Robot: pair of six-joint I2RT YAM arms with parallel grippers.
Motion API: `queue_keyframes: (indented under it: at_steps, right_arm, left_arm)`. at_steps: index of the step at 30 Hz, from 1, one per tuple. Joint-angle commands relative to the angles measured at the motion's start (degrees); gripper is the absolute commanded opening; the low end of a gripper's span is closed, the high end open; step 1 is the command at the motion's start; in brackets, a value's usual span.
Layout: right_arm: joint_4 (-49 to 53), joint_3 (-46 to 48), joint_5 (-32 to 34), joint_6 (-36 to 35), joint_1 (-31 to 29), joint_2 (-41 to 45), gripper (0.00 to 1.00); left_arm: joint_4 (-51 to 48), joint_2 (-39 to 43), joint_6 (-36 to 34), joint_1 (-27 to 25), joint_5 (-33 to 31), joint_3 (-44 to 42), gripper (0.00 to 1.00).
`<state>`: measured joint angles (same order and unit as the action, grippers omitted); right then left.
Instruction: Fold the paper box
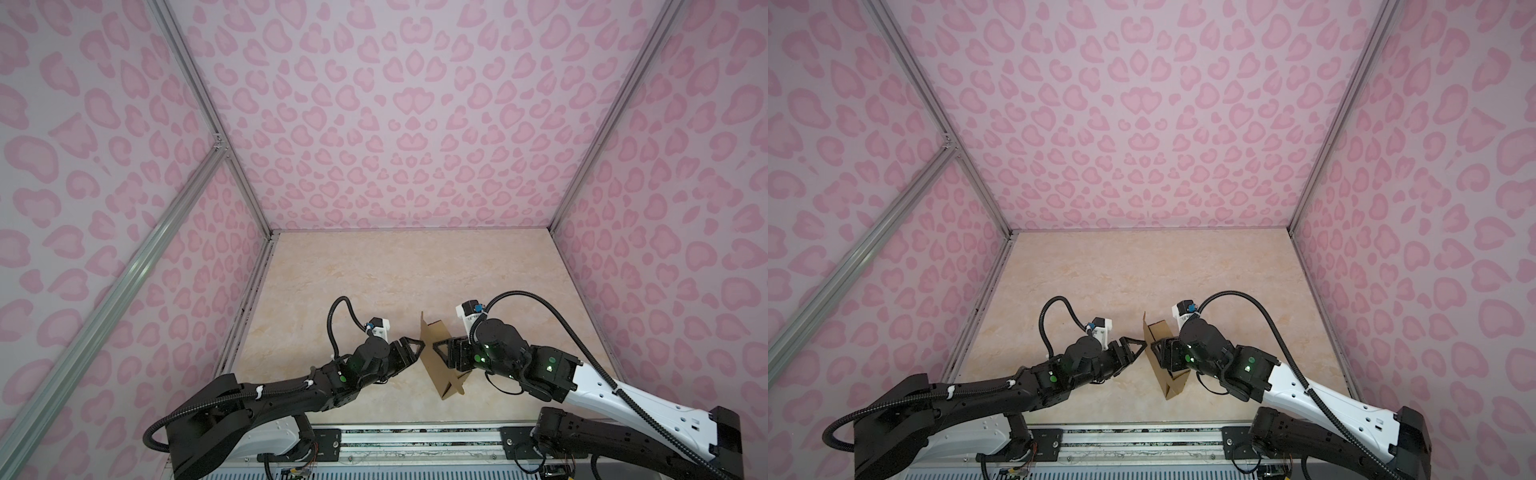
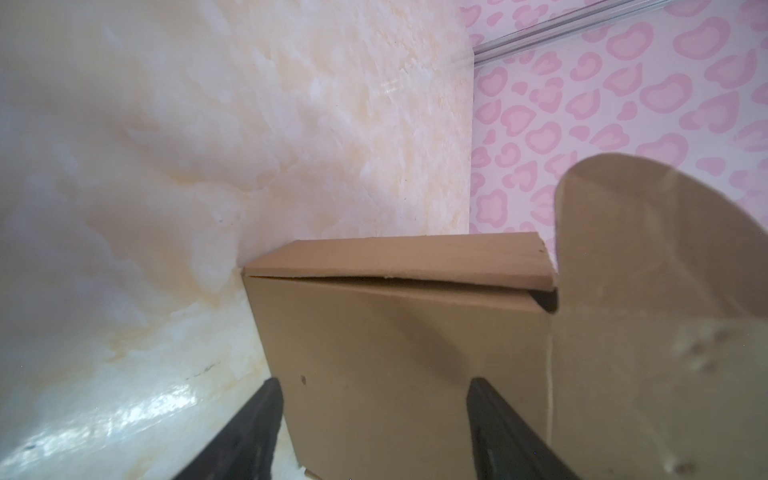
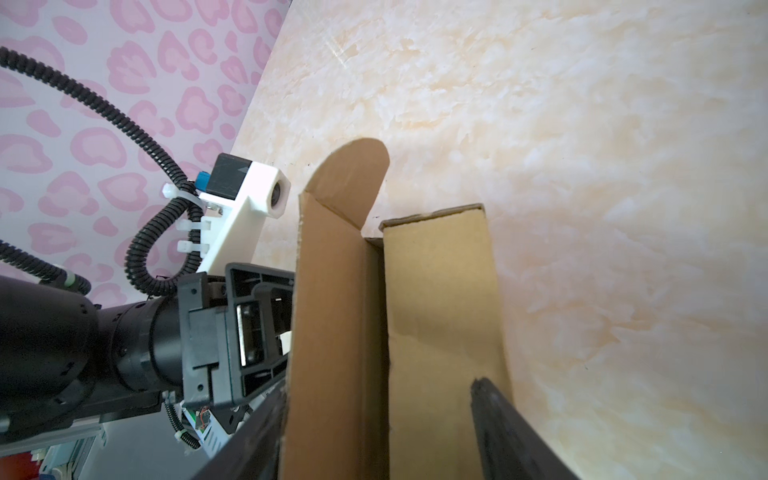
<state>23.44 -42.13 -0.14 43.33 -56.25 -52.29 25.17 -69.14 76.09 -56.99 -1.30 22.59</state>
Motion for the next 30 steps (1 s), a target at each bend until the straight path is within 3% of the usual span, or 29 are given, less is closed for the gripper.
queue_keyframes:
  at_steps: [1, 12, 18, 30]
  right_arm:
    - [1.04, -0.28, 1.35, -0.70, 0.13, 0.17, 0.69]
    - [3.08, 1.23, 5.74, -0.14, 1.36, 3.34, 0.69]
    - [0.08, 3.42, 0.86, 2.21, 1.92, 1.87, 0.69]
    - [-6.00, 4.36, -0.22, 5.95, -1.92, 1.31, 0.69]
  left_arm:
    - [2.80, -0.36, 0.41, 0.04, 0.16, -0.27, 0.73]
    - [3.51, -1.16, 0.75, -0.22, 0.29, -0.38, 0.72]
    - [4.15, -1.81, 0.93, -0.31, 0.60, -0.18, 0.72]
    - [4.46, -1.69, 1.19, -0.36, 0.07, -0.83, 0.72]
